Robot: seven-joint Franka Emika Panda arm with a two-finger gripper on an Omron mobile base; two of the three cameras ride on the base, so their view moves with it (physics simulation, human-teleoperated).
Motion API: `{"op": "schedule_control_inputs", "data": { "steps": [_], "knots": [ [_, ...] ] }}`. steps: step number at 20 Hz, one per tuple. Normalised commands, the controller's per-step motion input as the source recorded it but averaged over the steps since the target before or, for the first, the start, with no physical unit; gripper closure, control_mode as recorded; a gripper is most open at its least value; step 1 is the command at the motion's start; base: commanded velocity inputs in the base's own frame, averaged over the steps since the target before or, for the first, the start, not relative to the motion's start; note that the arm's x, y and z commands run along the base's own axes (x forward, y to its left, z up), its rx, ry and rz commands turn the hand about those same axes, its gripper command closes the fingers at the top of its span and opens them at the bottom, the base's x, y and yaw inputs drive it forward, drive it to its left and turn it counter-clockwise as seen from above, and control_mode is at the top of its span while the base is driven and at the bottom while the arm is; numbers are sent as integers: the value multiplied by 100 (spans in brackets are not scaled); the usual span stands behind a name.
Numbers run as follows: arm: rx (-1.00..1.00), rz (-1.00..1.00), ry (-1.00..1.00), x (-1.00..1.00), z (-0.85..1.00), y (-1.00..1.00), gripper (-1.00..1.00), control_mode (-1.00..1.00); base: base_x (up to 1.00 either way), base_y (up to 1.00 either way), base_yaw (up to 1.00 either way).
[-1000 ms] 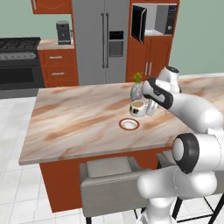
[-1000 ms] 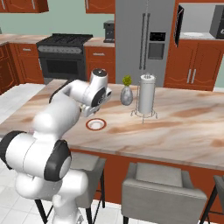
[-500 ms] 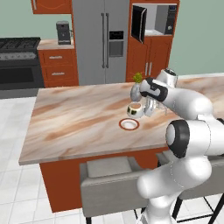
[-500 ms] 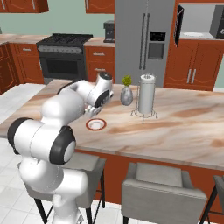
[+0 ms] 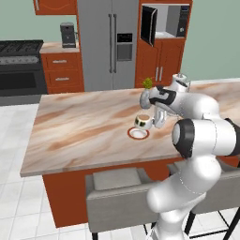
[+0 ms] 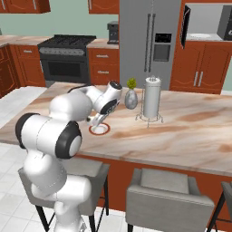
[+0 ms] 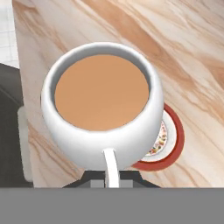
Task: Pick the cup of tea, navigate to the dining table, and place it on the saucer.
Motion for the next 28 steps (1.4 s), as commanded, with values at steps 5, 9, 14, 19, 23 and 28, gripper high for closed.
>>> {"op": "schedule_control_inputs", "data": {
  "steps": [5,9,14,19,23,28],
  "knots": [
    [4,2,1,14,-21,0,100,-100,0,0,0],
    [1,0,3,29,-17,1,100,-100,0,0,0],
    [0,0,3,30,-5,0,100,-100,0,0,0],
    [0,0,6,29,-2,0,100,-100,0,0,0],
    [0,0,7,19,-17,0,100,-100,0,0,0],
    [0,0,8,1,-35,5,100,-100,0,0,0]
  ]
}}
